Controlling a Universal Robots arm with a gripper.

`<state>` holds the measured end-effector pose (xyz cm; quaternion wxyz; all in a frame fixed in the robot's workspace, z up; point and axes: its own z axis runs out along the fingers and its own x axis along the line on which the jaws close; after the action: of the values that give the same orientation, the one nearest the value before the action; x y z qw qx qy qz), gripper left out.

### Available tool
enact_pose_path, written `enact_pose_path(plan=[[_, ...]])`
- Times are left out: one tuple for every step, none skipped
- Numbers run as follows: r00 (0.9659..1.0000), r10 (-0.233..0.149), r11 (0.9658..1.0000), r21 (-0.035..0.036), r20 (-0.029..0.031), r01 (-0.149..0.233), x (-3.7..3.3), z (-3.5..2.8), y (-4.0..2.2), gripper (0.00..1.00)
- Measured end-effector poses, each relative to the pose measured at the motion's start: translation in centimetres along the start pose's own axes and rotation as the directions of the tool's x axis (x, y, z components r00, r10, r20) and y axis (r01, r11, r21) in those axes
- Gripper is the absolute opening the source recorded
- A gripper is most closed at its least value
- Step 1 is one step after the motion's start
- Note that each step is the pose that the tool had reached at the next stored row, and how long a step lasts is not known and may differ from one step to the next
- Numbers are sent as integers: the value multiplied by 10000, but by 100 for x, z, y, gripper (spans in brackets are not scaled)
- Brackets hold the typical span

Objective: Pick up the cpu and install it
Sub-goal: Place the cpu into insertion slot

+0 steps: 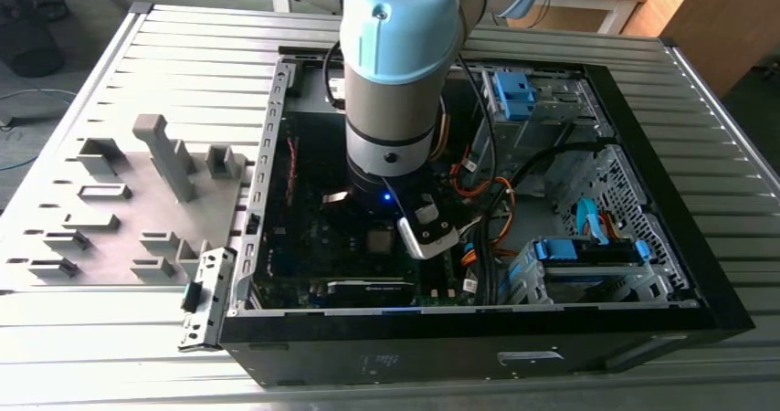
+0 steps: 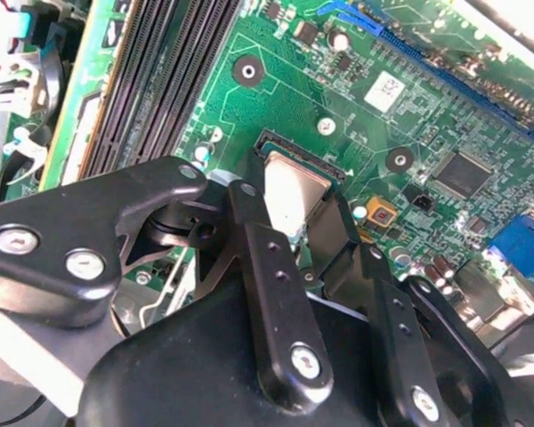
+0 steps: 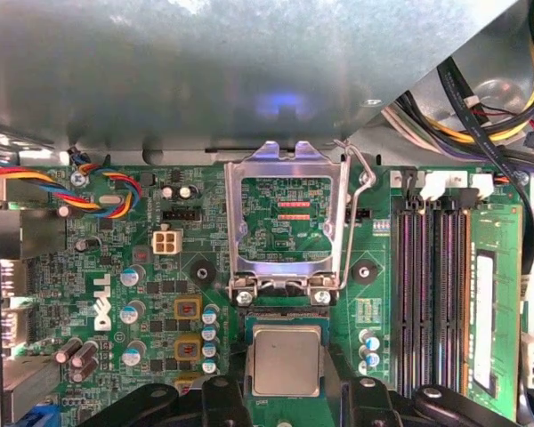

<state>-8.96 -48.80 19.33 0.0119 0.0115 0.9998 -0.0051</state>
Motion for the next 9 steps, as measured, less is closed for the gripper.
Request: enact_pose_path(plan=[[10000,-1,10000,-2,1,1,0,1,-4,44],[10000,0,10000,-1,1,0,0,0,-6,44],[10000,0,10000,-2,1,0,0,1,-5,44],[10000,0,10000,-1,0,0,-1,1,-6,44],[10000,-1,10000,0,1,1,-1,3,-6,44],[10000,-1,10000,-2,1,1,-1,8,-6,44],[10000,-1,10000,-2,1,1,0,13,-6,44],[10000,-1,10000,1,0,1,0,15,-6,44],[10000,-1,10000,2,0,1,0,15,-7,44]])
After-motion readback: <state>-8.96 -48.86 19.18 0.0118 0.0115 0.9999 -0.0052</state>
